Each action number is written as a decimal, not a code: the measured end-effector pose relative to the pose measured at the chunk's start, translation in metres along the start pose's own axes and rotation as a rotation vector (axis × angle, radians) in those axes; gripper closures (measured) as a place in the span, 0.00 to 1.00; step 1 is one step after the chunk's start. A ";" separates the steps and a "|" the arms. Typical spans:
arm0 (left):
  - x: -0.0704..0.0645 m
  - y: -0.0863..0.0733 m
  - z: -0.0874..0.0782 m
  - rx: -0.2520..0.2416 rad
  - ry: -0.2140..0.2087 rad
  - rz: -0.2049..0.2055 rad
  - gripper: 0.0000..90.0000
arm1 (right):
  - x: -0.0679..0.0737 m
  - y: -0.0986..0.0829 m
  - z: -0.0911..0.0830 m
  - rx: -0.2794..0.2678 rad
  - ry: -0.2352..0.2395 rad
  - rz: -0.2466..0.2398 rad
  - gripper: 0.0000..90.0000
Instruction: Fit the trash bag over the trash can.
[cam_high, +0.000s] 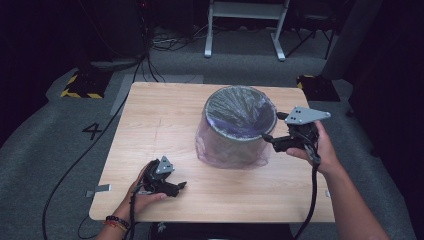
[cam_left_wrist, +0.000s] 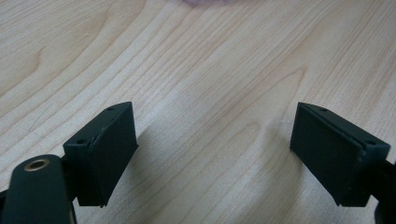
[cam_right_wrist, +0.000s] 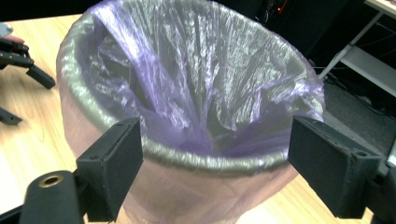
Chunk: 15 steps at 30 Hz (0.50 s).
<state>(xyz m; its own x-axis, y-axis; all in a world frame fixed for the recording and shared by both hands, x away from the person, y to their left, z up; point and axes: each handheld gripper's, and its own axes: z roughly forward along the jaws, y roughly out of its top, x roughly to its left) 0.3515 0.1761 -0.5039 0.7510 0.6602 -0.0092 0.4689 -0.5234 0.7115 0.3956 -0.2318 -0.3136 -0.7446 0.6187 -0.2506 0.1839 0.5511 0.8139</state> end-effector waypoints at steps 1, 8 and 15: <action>0.000 0.000 0.000 0.000 0.000 0.000 0.16 | 0.000 -0.001 -0.001 0.003 -0.001 -0.002 0.20; 0.000 0.000 0.000 0.000 0.000 0.000 0.16 | 0.000 -0.008 -0.006 0.008 -0.005 0.000 0.20; 0.000 0.000 0.000 0.000 0.000 0.000 0.16 | 0.001 -0.016 -0.006 0.026 -0.011 -0.007 0.20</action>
<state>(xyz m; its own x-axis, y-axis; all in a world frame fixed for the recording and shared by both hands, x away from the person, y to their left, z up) 0.3515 0.1761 -0.5040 0.7509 0.6603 -0.0093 0.4689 -0.5232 0.7116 0.3884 -0.2432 -0.3234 -0.7388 0.6209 -0.2621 0.1955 0.5696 0.7983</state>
